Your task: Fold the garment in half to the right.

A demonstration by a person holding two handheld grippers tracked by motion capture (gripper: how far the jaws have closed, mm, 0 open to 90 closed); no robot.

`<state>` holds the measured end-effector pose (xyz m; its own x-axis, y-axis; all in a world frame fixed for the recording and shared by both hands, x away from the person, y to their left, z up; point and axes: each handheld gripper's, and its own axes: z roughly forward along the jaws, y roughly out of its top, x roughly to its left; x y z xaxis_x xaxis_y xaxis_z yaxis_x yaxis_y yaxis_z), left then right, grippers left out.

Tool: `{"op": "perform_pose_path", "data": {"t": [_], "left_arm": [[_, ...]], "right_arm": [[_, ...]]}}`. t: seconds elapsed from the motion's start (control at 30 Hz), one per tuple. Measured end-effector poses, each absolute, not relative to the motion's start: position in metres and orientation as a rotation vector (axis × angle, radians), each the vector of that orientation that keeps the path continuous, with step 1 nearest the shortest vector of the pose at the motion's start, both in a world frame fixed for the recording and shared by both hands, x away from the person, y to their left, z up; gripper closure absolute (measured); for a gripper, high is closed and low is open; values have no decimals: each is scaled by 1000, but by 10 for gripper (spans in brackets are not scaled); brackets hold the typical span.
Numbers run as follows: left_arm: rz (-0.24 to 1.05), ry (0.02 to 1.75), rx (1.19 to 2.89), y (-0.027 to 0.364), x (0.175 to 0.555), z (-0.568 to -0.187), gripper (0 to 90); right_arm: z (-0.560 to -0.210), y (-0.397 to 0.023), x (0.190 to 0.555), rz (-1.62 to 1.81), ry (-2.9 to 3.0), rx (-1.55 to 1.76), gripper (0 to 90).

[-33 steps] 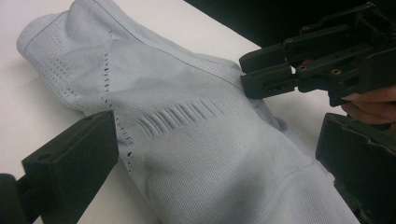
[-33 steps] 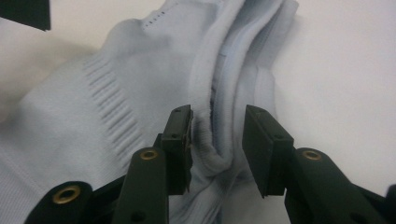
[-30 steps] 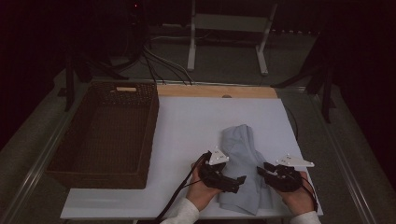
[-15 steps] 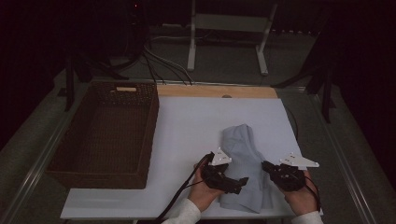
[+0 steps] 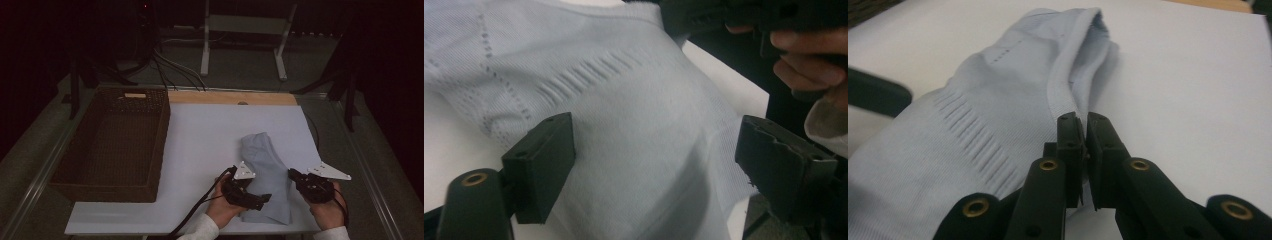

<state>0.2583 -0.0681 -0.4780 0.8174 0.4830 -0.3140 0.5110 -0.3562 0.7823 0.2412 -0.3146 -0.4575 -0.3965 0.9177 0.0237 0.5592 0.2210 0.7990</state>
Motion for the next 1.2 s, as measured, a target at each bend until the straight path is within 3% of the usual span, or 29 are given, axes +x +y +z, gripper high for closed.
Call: {"op": "perform_pose_path", "data": {"t": [0.27, 0.4, 0.43, 0.47, 0.5, 0.7, 1.2], "left_arm": [[-52, 729, 2050, -78, 258, -484, 191], [-51, 731, 2059, -80, 259, -485, 190], [-52, 734, 2053, -80, 259, -485, 189], [-52, 734, 2053, -80, 259, -485, 189], [-53, 738, 2049, -81, 259, -486, 187], [-42, 740, 2044, -81, 259, -486, 178], [20, 795, 2023, -60, 263, -481, 154]], "right_arm": [[-464, -319, 245, 970, 2044, 1402, 836], [-464, -317, 243, 974, 2063, 1391, 729], [-463, -317, 241, 985, 2065, 1380, 651], [-463, -317, 241, 985, 2065, 1380, 651], [-462, -316, 238, 1002, 2071, 1377, 584], [-461, -312, 227, 1060, 2109, 1353, 485], [-477, -305, 213, 987, 2204, 1320, 485]]}}
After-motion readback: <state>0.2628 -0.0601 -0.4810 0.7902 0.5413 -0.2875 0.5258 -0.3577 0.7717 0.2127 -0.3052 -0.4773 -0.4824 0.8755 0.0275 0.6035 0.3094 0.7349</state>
